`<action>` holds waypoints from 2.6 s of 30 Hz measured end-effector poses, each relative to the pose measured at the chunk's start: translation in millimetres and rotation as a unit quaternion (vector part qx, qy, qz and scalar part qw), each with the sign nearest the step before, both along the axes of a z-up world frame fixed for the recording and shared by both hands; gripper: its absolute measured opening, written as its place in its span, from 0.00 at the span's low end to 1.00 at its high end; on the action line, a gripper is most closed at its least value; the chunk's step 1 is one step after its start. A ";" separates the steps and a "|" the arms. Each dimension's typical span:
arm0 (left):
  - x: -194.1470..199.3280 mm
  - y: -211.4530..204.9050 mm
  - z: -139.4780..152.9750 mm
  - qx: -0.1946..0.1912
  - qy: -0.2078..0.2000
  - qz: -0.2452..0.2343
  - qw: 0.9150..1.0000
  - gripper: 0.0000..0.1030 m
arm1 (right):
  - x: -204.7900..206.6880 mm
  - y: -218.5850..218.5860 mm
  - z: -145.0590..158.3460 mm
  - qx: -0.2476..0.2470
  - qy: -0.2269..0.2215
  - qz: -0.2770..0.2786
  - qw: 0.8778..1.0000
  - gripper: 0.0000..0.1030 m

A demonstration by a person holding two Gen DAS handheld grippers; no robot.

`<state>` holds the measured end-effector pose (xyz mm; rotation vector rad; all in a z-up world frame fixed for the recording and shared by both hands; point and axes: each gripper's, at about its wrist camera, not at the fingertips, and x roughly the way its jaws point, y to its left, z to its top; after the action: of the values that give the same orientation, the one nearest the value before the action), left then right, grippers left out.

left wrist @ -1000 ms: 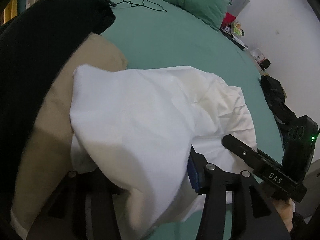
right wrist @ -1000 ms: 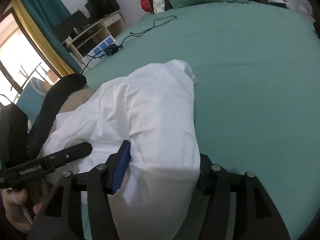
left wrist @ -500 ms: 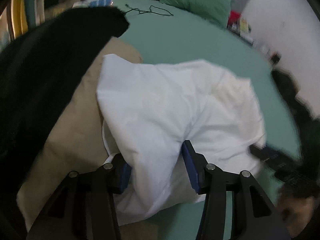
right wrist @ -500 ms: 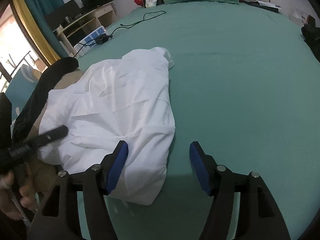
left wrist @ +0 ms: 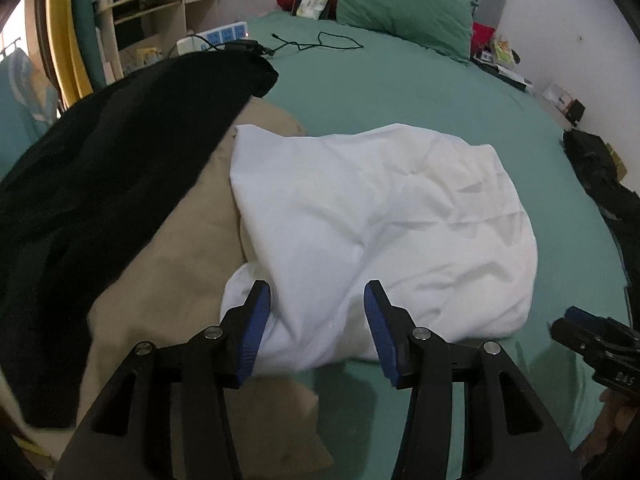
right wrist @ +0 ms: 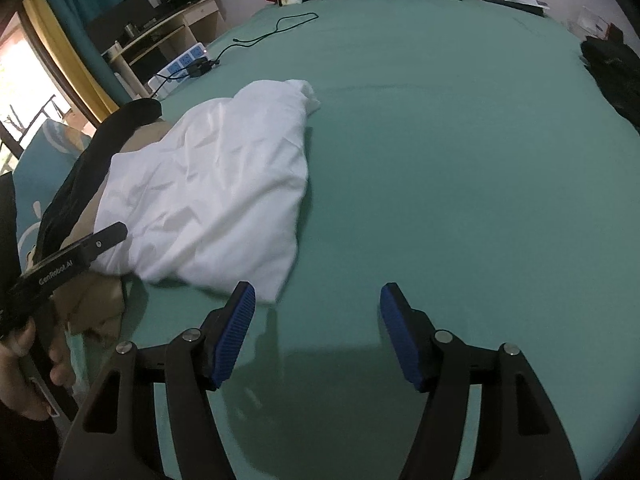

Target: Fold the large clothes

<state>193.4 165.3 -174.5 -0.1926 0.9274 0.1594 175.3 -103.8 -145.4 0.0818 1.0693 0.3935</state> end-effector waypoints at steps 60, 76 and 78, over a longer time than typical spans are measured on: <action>-166.7 -186.0 223.7 -0.001 -0.211 -0.050 0.976 0.72 | -158.9 -203.3 205.8 -0.020 -0.224 -0.103 0.969 0.92; -208.0 -206.3 289.5 0.039 -0.309 -0.060 0.948 0.78 | -199.2 -203.2 279.5 -0.015 -0.323 -0.093 0.942 0.93; -212.9 -206.0 295.2 0.040 -0.318 -0.059 0.945 0.79 | -205.3 -200.4 287.7 -0.014 -0.338 -0.093 0.937 0.94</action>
<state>-19.5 -40.8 120.7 -0.0997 0.2856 0.0166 -30.0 -304.3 142.3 0.0166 0.3811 0.2065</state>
